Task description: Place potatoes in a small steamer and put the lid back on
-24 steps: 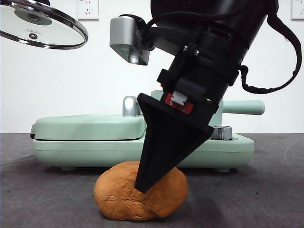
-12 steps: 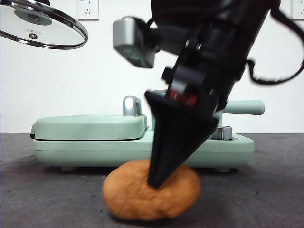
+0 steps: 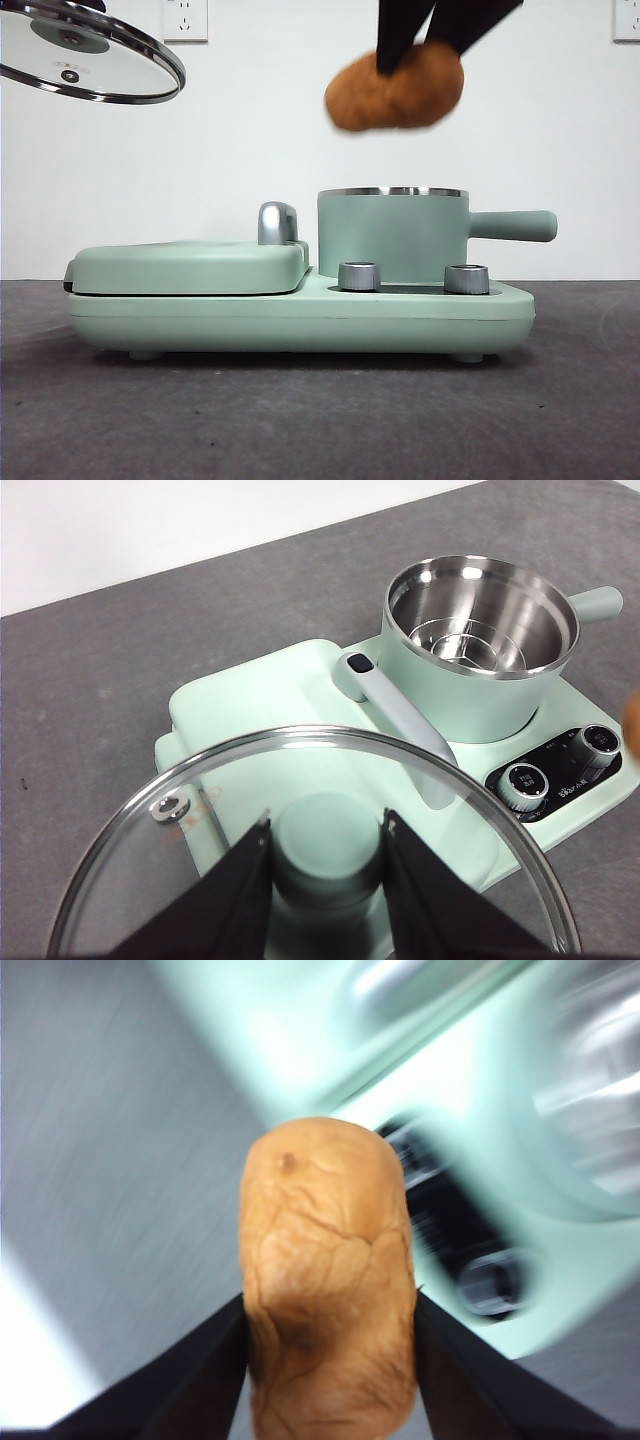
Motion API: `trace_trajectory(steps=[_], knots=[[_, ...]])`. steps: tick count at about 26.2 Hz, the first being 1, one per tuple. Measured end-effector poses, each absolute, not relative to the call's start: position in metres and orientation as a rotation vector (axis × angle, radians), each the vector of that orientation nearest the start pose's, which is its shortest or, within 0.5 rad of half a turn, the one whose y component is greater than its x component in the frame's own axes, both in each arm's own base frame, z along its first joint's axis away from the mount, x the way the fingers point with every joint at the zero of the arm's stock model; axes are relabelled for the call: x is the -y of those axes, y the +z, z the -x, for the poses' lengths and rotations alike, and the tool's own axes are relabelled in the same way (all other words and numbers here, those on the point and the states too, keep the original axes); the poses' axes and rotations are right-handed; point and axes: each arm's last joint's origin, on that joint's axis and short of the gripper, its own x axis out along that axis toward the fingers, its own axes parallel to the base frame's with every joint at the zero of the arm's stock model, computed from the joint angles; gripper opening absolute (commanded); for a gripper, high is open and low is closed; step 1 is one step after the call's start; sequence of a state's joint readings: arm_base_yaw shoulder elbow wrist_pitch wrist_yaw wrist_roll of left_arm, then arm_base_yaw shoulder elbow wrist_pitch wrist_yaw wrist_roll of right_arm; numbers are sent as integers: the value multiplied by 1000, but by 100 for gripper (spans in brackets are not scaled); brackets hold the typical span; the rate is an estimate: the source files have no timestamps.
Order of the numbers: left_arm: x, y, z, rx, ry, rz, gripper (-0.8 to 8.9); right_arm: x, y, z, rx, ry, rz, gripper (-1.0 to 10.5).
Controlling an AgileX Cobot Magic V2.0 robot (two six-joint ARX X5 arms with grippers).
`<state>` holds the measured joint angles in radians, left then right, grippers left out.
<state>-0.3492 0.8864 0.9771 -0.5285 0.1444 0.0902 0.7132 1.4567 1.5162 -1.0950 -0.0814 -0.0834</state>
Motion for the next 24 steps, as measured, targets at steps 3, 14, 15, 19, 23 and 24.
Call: trace_trajectory(steps=[3,14,15,19,23,24], knots=[[65,349,-167,-418,-505,-132,15,-172,379,-225,-918,704,341,214],[65,349,-167,-418,-505,-132,15,-152,385,-300,-842,611,194,214],[65,349,-167,-418,-505,-132,15,-152,381,-306,-845,604,191,214],[65,349,-167,-418,-505,-132,15,-156,363,-330,-878,585,187,214],[65,349,-167,-418,-505,-132,15,-165,335,-351,-934,583,209,214],[65,349,-167,-418,-505,-132,15,-166,329,-355,-945,583,215,214]])
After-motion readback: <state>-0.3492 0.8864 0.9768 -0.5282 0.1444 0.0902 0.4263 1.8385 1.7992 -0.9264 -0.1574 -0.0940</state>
